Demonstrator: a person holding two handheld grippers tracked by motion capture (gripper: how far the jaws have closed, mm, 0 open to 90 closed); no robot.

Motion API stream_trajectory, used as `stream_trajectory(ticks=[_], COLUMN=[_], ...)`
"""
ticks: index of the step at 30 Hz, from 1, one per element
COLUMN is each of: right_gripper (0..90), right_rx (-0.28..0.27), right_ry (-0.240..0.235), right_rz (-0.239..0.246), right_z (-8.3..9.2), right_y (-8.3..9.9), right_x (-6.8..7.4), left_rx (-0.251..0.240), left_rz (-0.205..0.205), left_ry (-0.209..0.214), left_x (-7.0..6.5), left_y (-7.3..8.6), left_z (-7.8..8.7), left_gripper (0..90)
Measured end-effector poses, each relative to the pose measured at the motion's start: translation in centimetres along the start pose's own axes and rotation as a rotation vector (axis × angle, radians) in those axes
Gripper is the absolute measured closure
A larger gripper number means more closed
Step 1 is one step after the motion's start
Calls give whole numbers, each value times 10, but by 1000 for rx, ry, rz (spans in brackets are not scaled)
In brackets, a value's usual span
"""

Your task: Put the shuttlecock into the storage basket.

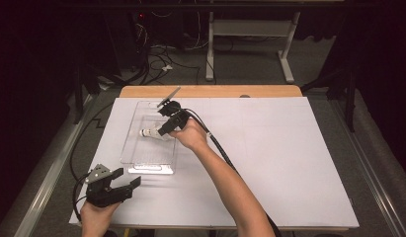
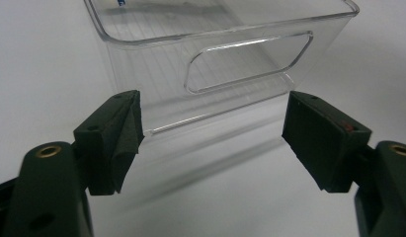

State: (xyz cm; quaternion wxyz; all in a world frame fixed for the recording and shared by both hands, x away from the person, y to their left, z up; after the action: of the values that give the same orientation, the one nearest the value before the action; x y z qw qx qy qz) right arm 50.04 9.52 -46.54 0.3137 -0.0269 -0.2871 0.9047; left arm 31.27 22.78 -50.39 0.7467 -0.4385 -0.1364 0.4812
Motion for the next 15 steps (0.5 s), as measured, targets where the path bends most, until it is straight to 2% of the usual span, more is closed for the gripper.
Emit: stream_trajectory(ticks=[7,9,15], right_gripper=[835,877,900], right_rx=[2,8,-1], right_ry=[-5,-1,9], right_rz=[-26,-15,-29], right_z=[5,3,-5], right_y=[5,6,4], right_x=[-3,-4,-5], left_rx=[0,0,0], left_rz=[1,2,0], left_ry=[-1,-1,-1], left_x=[0,0,0], left_y=[0,0,0], left_z=[0,0,0], left_gripper=[244,243,243])
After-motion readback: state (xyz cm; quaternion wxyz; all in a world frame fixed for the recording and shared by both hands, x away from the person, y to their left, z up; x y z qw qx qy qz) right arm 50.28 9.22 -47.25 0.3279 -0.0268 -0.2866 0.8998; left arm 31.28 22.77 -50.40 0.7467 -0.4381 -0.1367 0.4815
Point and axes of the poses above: each handheld gripper's, and its own axes: z roughly backward along the jaws, y roughly out of its underside, x roughly to its left, the point moved 8 cm from there along -z, roughly forward along the jaws, and after that the axes turned 3 degrees about y, right-handed, at the moved point
